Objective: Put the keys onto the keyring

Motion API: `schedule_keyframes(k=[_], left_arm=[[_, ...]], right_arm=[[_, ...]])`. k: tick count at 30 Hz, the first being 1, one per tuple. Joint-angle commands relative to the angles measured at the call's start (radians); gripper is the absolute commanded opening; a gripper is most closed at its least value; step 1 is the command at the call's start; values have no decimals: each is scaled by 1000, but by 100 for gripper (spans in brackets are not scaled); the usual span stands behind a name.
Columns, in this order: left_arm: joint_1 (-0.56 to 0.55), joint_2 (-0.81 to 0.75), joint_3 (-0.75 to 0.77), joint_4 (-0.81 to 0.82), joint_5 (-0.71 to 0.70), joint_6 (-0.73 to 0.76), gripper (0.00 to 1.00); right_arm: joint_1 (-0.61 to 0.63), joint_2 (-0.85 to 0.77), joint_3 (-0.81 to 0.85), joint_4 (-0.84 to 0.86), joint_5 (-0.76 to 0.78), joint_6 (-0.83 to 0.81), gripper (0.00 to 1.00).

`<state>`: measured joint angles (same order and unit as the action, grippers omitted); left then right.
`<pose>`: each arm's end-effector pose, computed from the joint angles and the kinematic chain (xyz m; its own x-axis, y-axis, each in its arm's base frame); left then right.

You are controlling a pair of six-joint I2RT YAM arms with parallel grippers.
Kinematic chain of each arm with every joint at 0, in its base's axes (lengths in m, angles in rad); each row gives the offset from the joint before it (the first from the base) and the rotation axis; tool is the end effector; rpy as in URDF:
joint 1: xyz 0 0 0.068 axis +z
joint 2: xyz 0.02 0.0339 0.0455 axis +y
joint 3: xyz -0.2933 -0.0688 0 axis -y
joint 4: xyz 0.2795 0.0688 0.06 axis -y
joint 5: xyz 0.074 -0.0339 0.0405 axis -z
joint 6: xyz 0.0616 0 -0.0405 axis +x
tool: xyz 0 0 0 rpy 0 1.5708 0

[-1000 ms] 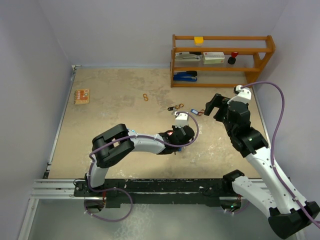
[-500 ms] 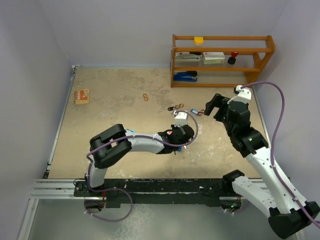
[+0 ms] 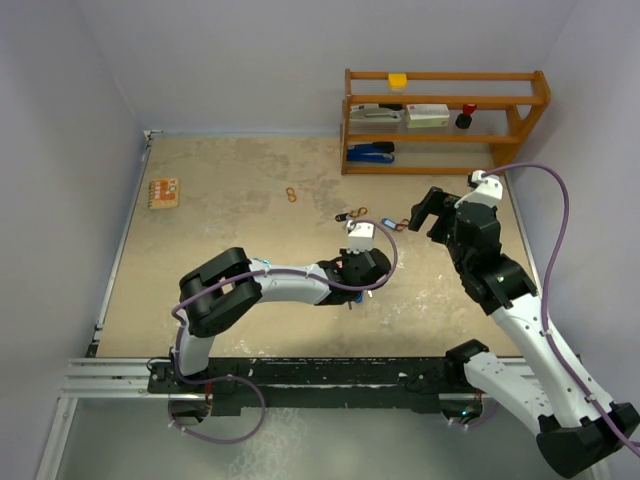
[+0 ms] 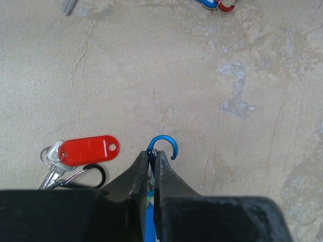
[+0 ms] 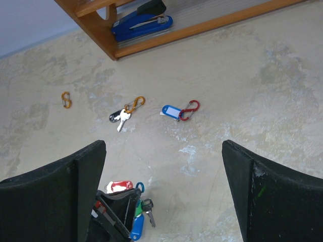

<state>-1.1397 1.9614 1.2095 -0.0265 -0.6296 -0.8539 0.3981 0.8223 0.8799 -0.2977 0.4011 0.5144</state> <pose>0.2272 -0.4072 0.1507 -0.6143 -0.1226 -0.7795 0.1462 0.9531 -0.2651 0.2148 0.0643 0.3733 -0.1944 0.4096 -0.8913 0.1015 0.9122 0.3971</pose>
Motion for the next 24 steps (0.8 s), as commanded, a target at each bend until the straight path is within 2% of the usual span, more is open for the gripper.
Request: schedule_keyframes(k=[1,24], left_arm=[[-2,-3,40,0,-11,-7,0],[-2,31,48,30,36,0,0]], right_arm=[[-2,-4,-2,35,11,12,100],[-2,-12,-2,27,22,6,100]])
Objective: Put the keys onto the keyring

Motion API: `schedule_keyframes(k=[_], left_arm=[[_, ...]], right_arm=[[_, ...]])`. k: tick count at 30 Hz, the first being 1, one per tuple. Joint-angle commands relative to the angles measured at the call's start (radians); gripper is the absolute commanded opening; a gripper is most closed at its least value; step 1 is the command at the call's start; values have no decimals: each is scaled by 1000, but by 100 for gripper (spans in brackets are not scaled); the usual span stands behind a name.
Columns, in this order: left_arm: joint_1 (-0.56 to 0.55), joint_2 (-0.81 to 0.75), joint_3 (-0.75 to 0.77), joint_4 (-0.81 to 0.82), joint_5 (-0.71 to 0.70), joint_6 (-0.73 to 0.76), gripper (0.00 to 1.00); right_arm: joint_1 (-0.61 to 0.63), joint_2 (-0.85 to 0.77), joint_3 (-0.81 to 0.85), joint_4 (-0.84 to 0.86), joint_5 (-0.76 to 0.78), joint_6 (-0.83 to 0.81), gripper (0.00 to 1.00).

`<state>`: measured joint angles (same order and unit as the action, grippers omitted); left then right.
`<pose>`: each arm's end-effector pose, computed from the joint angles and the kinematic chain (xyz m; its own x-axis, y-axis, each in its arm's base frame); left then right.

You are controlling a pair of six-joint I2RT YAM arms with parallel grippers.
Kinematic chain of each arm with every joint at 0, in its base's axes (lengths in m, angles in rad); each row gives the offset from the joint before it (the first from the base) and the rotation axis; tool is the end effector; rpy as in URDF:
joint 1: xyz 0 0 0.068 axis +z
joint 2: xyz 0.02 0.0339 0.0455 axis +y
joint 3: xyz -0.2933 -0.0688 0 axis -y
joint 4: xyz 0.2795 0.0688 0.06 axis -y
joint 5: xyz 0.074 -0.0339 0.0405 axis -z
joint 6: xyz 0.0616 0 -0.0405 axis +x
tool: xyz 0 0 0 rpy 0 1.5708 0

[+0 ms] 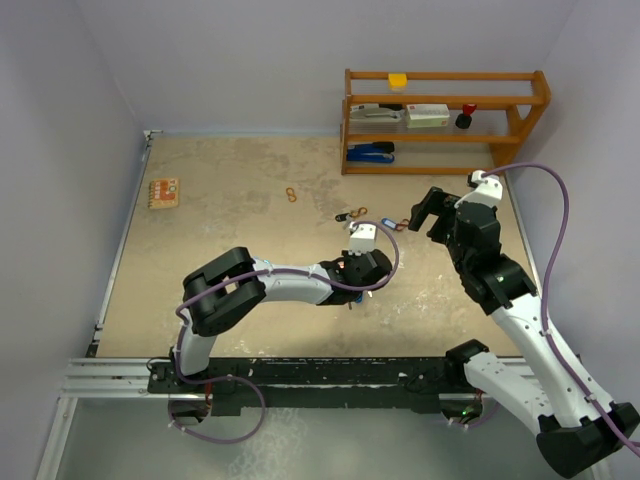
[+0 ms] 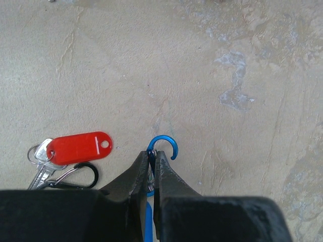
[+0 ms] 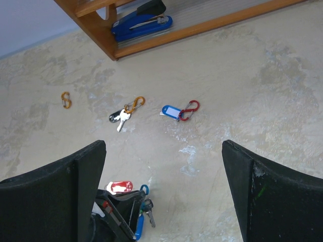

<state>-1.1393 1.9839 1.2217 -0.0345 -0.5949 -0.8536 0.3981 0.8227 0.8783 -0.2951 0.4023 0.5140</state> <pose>0.2274 -0.4113 0.1431 -0.6400 -0.1023 -0.7615 0.1614 0.9511 -0.2635 0.2151 0.0643 0.3729 -0.1934 0.4095 -0.8916 0.1022 0.9122 0.3968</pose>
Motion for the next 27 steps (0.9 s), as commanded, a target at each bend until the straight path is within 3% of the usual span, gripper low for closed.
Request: schedule_keyframes(k=[1,27], left_arm=[[-2,9,35,38,1,-1,0],[1,17,38,39,6,4,0]], right_arm=[[-2,-13,-1,24,21,7,100],[-1,-16,-1,21,29,3,100]])
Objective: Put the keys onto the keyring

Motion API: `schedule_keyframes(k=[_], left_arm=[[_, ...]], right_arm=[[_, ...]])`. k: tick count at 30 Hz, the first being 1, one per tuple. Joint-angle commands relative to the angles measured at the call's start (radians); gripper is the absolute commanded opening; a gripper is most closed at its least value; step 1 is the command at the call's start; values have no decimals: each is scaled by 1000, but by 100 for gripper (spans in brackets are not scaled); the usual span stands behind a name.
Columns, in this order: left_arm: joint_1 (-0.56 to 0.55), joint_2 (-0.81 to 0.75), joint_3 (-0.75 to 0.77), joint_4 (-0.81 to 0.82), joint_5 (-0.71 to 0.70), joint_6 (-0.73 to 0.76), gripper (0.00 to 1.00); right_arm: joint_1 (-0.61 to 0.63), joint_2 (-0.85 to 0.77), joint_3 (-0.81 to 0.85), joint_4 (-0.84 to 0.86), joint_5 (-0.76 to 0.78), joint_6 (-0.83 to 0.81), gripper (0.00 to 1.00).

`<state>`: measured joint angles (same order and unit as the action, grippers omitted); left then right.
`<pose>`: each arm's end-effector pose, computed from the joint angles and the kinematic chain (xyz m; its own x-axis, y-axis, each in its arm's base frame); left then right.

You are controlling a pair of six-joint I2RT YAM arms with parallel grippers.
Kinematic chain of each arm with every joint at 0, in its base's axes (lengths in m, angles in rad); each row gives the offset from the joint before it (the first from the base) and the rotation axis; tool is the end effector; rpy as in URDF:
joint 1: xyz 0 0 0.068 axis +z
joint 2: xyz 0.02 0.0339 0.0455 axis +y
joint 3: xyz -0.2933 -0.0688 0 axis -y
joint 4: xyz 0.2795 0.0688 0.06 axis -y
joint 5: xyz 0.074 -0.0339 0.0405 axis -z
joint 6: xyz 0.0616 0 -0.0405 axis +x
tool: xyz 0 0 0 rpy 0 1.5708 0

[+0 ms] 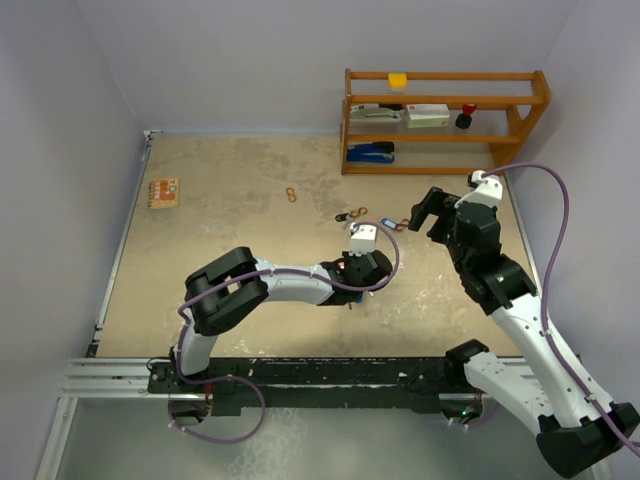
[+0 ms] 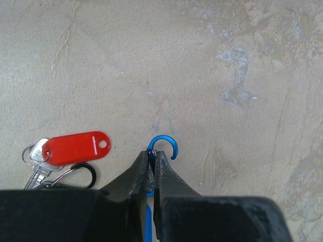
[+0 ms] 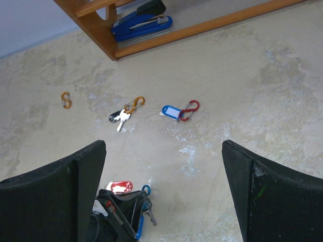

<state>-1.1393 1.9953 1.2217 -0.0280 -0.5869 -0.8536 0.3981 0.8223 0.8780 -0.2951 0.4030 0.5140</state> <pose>0.2275 -0.4125 0.1384 -0.6461 -0.0972 -0.7570 0.1648 0.9507 -0.2627 0.2150 0.0642 0.3729 -0.1930 0.4095 -0.8917 0.1028 0.9122 0.3967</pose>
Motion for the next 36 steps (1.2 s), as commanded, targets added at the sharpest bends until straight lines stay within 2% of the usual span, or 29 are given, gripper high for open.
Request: schedule_keyframes(k=[1,36], left_arm=[[1,6,39,33,-2,5,0],[39,26,59,37,41,19,0]], right_arm=[[-2,-16,-1,21,28,3,100],[-1,-7,-4,32,31,5,100]])
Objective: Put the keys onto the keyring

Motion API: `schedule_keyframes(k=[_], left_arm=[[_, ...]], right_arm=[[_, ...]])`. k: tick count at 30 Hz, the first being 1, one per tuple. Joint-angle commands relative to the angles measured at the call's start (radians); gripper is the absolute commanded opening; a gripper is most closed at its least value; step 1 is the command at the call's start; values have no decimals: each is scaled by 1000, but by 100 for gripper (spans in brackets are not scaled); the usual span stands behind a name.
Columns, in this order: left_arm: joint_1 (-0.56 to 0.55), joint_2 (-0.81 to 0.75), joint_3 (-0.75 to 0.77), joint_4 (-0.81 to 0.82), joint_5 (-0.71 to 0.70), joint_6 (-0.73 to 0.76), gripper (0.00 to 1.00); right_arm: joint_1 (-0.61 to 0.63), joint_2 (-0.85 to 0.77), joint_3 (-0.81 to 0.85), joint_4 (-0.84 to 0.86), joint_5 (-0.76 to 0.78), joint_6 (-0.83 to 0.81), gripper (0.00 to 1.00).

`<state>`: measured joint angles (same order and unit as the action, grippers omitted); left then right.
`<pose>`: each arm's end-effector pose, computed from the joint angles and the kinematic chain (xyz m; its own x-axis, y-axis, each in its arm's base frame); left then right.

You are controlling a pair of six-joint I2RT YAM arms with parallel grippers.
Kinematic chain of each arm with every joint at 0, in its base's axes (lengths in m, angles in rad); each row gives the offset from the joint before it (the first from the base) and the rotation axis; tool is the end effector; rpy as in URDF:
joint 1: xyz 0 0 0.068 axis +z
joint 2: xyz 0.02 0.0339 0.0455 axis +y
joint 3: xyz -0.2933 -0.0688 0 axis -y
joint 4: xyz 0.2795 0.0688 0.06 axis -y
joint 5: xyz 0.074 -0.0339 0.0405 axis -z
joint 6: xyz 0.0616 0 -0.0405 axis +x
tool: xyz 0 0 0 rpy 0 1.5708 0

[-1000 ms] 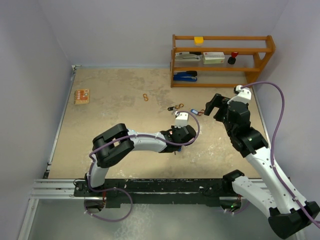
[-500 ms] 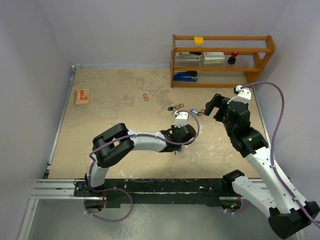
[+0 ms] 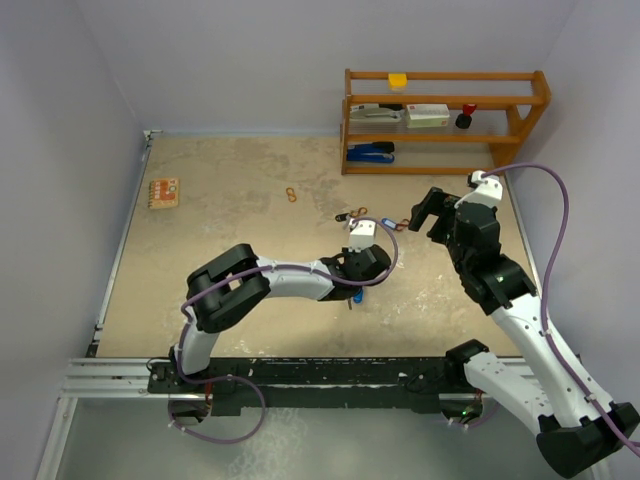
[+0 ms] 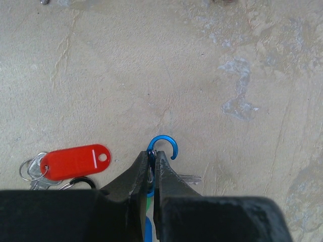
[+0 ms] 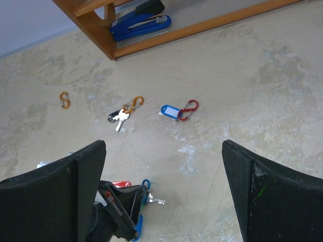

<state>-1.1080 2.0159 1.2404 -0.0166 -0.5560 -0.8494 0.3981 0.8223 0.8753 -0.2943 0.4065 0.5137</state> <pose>0.2419 -0.4119 0.1355 -0.6563 -0.1131 -0.7460 0.1540 0.9478 -0.2793 0.2151 0.0640 0.3719 -0.1929 0.4085 -0.8921 0.1064 0.9126 0.3949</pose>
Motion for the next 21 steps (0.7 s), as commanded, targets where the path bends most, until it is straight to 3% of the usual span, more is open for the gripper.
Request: schedule_keyframes(k=[1,21], left_arm=[[9,7,41,26,9,15,0],[11,-21,44,-1,28,10,0]], right_arm=[[-2,-7,-1,30,27,6,100],[-1,-7,-2,31,26,6,100]])
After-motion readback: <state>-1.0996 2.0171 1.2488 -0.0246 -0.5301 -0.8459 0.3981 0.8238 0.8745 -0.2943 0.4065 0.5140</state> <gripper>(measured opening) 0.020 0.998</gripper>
